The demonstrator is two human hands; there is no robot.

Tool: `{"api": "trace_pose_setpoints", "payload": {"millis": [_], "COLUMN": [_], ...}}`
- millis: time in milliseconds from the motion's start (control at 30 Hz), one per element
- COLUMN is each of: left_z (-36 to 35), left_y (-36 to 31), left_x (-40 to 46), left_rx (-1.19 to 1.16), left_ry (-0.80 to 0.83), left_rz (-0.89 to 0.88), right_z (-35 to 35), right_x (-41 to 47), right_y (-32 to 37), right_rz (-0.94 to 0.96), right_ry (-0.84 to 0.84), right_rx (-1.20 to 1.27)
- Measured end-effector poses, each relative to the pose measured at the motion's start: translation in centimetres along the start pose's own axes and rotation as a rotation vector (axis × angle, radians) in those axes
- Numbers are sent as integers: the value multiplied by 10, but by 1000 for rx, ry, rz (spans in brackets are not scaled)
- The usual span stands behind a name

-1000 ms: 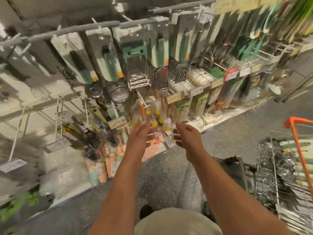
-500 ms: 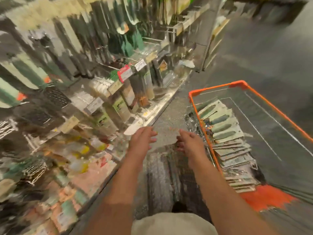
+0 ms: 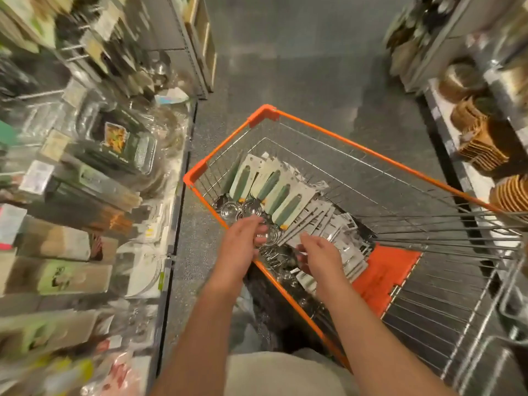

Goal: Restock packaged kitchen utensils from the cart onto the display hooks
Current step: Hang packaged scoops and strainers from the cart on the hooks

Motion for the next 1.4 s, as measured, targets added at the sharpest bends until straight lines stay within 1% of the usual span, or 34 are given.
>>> {"api": "trace_pose_setpoints", "payload": {"millis": [133,267,400,467,667,767,900,1033,1133,1233,1333,1400], "left_z": [-10,-8,3,9,24,27,22,17,14,15,19,21], "left_y": [-5,-8,1,11,35,46,58,72,83,87,92,97], "left_x": [70,136,184,207,255,274,291,303,311,318,327,330], "left_rx": [92,242,405,469,570,602,659,713,756,805,765,746], "left_ry": [198,292,466,507,426,375,383,440,425,358,299,330], "left_rz": [32,84,157,182,254,274,253,241,161,67,109,143], "right_z": [-10,-30,-49,-60,-78,-81,-82,-86,-90,-96,-102,-106], "right_x": [35,46,57,66,97,116,145,173,189,201,209,214], "right_y": [16,29,39,41,45,49,49,43,39,34,36,35], "right_rz": [-59,-123,-216,-253,-330,-359,-342,-311,-326,-333,-333,-342], "right_ry": [-111,-195,-275,-284,-309,-281,-191,-161,-153,-189,-288,-330], "right_rx": [77,121,171,211,231,194,189,141,97,107,135,123]}}
Point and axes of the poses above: each hand's wrist, its own x-axis towards the middle knuckle, its own z-axis out of the back of the hand, y = z × x, the point moved 1 cm from there along x, towards the middle knuckle, and after that the axes turned 12 degrees about -z, right-handed, at the moved point
